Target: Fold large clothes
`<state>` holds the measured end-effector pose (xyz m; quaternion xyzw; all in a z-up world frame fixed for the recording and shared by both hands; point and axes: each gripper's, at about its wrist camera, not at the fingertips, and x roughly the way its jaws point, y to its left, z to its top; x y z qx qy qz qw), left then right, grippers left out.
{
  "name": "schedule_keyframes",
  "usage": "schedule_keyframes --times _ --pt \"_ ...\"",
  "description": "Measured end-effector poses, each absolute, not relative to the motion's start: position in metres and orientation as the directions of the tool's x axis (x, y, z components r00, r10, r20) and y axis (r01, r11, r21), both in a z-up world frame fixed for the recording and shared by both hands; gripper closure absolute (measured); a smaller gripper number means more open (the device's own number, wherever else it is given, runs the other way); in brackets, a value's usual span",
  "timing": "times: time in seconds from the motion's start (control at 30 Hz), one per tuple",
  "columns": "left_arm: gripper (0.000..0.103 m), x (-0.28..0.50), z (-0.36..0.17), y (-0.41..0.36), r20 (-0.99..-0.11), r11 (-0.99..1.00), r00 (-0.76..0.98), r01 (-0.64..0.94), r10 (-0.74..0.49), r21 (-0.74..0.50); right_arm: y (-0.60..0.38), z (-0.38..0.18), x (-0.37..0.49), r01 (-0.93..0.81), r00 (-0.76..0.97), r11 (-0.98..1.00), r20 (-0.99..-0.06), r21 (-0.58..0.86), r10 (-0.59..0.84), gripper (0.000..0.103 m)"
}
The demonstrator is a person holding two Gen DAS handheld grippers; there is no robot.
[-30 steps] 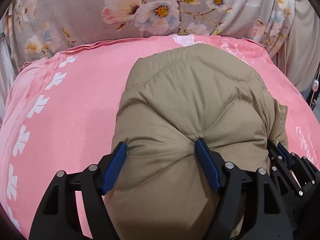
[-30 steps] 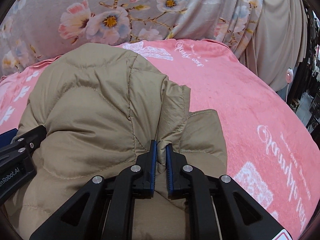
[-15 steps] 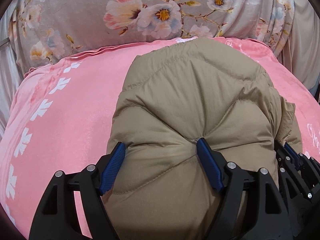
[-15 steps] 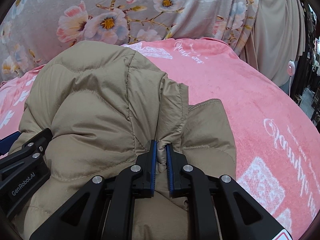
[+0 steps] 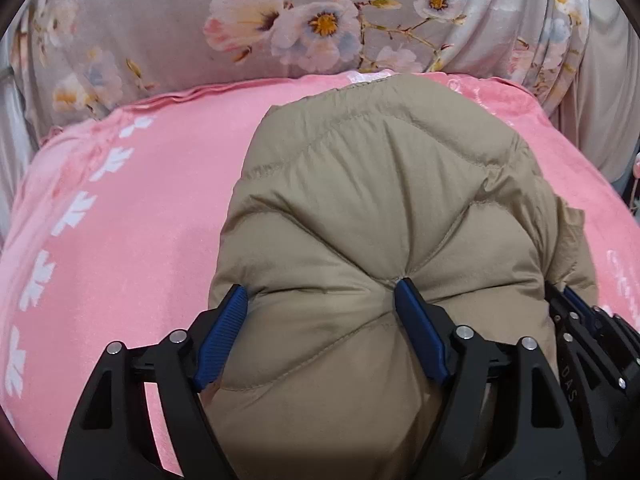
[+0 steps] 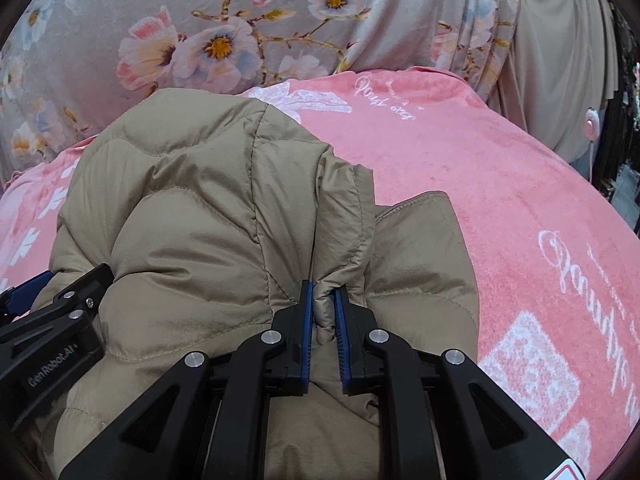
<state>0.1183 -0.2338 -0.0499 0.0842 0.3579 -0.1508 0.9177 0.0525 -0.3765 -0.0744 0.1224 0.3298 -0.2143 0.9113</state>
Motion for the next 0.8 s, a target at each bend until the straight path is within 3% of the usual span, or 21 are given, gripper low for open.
schedule_keyframes --times 0.1,0.13,0.2,0.37,0.4,0.47,0.53,0.63,0.8 --pt "0.017 0.128 -0.034 -0.214 -0.751 0.926 0.606 0.378 -0.263 -0.02 -0.387 -0.062 0.046 0.435 0.685 0.892 -0.688 0.121 -0.24 0.084" --pt "0.017 0.131 -0.026 -0.204 -0.758 0.925 0.587 0.376 -0.285 -0.057 -0.393 -0.053 0.039 0.437 0.685 0.885 -0.697 0.16 -0.213 0.067" --pt "0.017 0.137 0.0 -0.182 -0.734 0.934 0.61 0.345 -0.299 -0.095 -0.405 -0.037 0.024 0.463 0.707 0.857 -0.678 0.227 -0.203 0.046" --pt "0.017 0.162 0.055 -0.166 -0.671 0.954 0.692 0.291 -0.267 -0.08 -0.423 0.015 0.02 0.427 0.792 0.829 -0.591 0.361 -0.151 0.046" --pt "0.017 0.17 0.062 -0.17 -0.664 0.956 0.702 0.284 -0.258 -0.071 -0.423 0.022 0.027 0.418 0.799 0.835 -0.582 0.358 -0.151 0.047" --pt "0.017 0.18 0.067 -0.182 -0.664 0.959 0.707 0.279 -0.245 -0.057 -0.416 0.033 0.046 0.411 0.803 0.853 -0.57 0.322 -0.172 0.058" --pt "0.017 0.19 0.064 -0.2 -0.669 0.959 0.706 0.28 -0.233 -0.038 -0.405 0.034 0.07 0.385 0.8 0.882 -0.574 0.271 -0.173 0.088" --pt "0.017 0.204 0.045 -0.232 -0.7 0.954 0.683 0.3 -0.21 0.007 -0.401 0.016 0.104 0.39 0.759 0.899 -0.623 0.2 -0.191 0.096" --pt "0.017 0.213 -0.001 -0.267 -0.727 0.951 0.671 0.296 -0.143 0.087 -0.423 -0.034 0.129 0.44 0.685 0.876 -0.705 0.198 -0.185 0.096"
